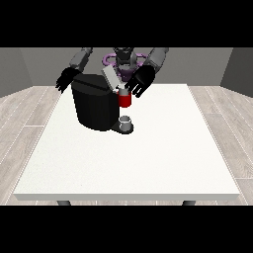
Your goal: Insert the coffee pod into the coffee machine and close the lid
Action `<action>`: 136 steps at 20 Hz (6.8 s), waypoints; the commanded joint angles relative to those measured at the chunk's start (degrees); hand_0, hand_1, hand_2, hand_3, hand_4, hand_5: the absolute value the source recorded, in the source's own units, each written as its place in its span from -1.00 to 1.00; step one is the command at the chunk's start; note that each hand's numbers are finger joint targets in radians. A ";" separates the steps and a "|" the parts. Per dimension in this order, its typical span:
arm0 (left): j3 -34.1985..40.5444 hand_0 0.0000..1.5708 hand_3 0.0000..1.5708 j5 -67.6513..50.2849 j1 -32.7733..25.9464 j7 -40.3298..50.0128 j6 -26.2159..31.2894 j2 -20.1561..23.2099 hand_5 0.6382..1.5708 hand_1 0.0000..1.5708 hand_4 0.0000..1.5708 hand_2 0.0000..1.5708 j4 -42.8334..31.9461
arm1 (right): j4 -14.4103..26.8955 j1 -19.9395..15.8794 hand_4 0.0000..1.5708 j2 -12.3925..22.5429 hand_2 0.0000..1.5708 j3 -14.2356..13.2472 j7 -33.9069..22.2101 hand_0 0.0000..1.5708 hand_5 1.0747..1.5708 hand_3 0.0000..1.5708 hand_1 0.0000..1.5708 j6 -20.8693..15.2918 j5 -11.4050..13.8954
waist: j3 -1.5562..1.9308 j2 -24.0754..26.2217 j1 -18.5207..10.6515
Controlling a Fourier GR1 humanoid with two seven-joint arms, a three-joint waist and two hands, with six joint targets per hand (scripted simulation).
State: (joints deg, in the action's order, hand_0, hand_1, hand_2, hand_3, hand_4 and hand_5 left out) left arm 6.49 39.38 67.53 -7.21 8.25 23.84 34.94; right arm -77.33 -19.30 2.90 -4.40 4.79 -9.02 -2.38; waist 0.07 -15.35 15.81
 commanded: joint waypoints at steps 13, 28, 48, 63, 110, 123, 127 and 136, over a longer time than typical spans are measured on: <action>-2.90 -1.00 -1.00 3.18 0.13 -3.88 4.74 2.74 1.00 -1.00 -1.00 -1.00 0.03 | 1.30 0.93 -0.55 0.06 -1.00 -0.46 1.27 -1.00 1.00 -1.00 -1.00 -0.81 0.45 | -0.04 0.27 -0.93; -2.93 -1.00 -1.00 4.88 -4.62 -2.30 2.39 -0.20 1.00 -1.00 -1.00 -1.00 0.35 | -0.60 3.58 -0.51 -1.47 -1.00 1.04 -0.12 -1.00 1.00 -1.00 -1.00 -1.18 0.13 | -0.07 5.69 -2.09; 13.96 -1.00 -1.00 -19.06 -22.91 -8.79 6.03 -14.71 1.00 -1.00 -1.00 -1.00 2.66 | -3.63 9.67 -0.67 5.66 -1.00 -0.94 -1.75 -1.00 1.00 -1.00 -1.00 6.59 -3.49 | -0.10 24.51 -16.07; 13.50 -1.00 -1.00 -27.62 -37.49 -7.50 8.27 -22.46 1.00 -1.00 -0.83 -1.00 11.56 | -6.91 6.20 -0.70 7.16 -1.00 4.49 -7.32 -1.00 1.00 -1.00 -1.00 10.67 -0.13 | -0.07 27.48 -22.22; 3.70 -1.00 -1.00 -42.00 -51.92 2.54 4.38 -17.65 1.00 -1.00 -1.00 -1.00 44.58 | 20.24 -19.70 -1.00 7.13 -1.00 -0.85 2.72 -1.00 1.00 -1.00 -1.00 14.08 3.87 | -0.07 9.35 -23.63; 4.48 -1.00 -1.00 -42.78 -49.24 5.55 3.35 -15.39 1.00 -1.00 -0.79 -1.00 43.04 | 21.45 -27.51 -0.81 3.17 -1.00 3.40 -1.90 -1.00 1.00 -1.00 -1.00 9.29 10.30 | -0.07 10.74 -24.98; 2.02 -1.00 -1.00 -42.24 -53.07 5.75 2.59 -17.91 1.00 -1.00 -0.82 -1.00 43.93 | 21.78 -26.55 -0.82 2.96 -1.00 3.54 -0.59 -1.00 1.00 -1.00 -1.00 11.11 10.33 | -0.07 12.63 -24.43; 4.46 -1.00 -1.00 -42.28 -56.95 0.02 3.30 -15.64 1.00 -1.00 -0.77 -1.00 40.94 | 16.24 -19.06 -0.67 -1.63 -1.00 7.54 3.95 -1.00 1.00 -1.00 -1.00 15.29 6.65 | -0.07 17.15 -20.25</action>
State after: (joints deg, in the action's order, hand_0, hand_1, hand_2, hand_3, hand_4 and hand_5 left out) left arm 9.91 -2.56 13.83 -6.45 11.06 7.07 76.03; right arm -58.72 -44.09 2.50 1.85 5.47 2.66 5.88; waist -0.02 -1.47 -6.41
